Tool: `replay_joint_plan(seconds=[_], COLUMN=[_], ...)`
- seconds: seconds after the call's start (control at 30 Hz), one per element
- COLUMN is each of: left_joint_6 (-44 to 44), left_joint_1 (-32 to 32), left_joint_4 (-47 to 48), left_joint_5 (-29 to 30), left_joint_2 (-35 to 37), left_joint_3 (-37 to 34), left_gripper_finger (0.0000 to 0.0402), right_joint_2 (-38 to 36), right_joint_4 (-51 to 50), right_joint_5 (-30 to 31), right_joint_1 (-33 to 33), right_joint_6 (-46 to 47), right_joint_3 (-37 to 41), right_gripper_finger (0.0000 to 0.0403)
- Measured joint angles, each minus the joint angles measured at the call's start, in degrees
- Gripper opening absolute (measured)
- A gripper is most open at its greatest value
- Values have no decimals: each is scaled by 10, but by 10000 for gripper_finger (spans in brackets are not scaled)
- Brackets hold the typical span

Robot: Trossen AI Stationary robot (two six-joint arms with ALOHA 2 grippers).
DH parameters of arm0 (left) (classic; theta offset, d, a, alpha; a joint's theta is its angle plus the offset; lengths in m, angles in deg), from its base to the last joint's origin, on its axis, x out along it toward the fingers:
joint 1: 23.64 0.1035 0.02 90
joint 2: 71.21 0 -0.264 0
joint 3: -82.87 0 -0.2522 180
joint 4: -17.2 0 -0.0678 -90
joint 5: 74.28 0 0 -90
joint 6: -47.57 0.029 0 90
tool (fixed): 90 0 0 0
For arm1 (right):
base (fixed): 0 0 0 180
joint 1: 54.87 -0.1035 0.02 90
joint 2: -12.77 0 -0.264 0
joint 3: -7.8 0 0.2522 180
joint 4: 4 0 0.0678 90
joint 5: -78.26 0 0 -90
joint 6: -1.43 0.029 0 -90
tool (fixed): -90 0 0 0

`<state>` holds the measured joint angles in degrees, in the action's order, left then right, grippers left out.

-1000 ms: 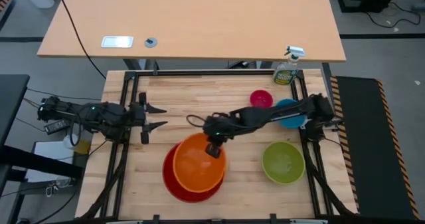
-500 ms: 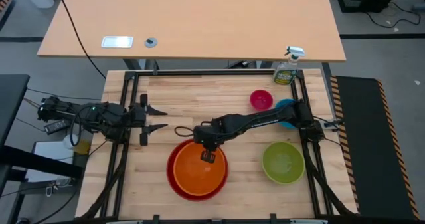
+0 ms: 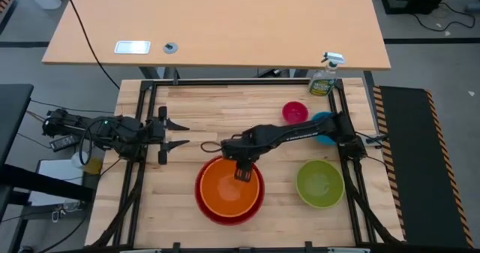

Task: Nest bowls inside each other
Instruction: Stack the orange bowl into the large red bowl, then stack the green bowl into the orange bowl

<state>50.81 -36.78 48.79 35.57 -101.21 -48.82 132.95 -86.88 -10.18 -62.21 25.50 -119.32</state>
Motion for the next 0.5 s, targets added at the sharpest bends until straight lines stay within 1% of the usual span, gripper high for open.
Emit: replay_joint_plan(seconds=[0.07, 0.13, 0.23, 0.33, 0.43, 0.5], left_joint_6=[0, -2, -8, -9, -10, -13], left_joint_1=[0, 0, 0, 0, 0, 0], left_joint_4=[0, 1, 1, 2, 4, 5], left_joint_5=[0, 0, 0, 0, 0, 0], left_joint_2=[0, 0, 0, 0, 0, 0], left_joint_3=[0, 0, 0, 0, 0, 0], left_gripper_finger=[196, 196, 196, 196, 196, 196], right_joint_2=[-3, -4, -9, -33, -76, -118], right_joint_4=[-72, -129, -184, -208, -207, -207], right_joint_5=[36, 63, 62, 65, 65, 66], right_joint_1=[-3, -12, -31, -52, -68, -80], right_joint_6=[1, 18, 41, 64, 118, 152], right_joint_3=[-30, -36, -24, 8, 70, 121], right_gripper_finger=[178, 177, 177, 177, 176, 176])
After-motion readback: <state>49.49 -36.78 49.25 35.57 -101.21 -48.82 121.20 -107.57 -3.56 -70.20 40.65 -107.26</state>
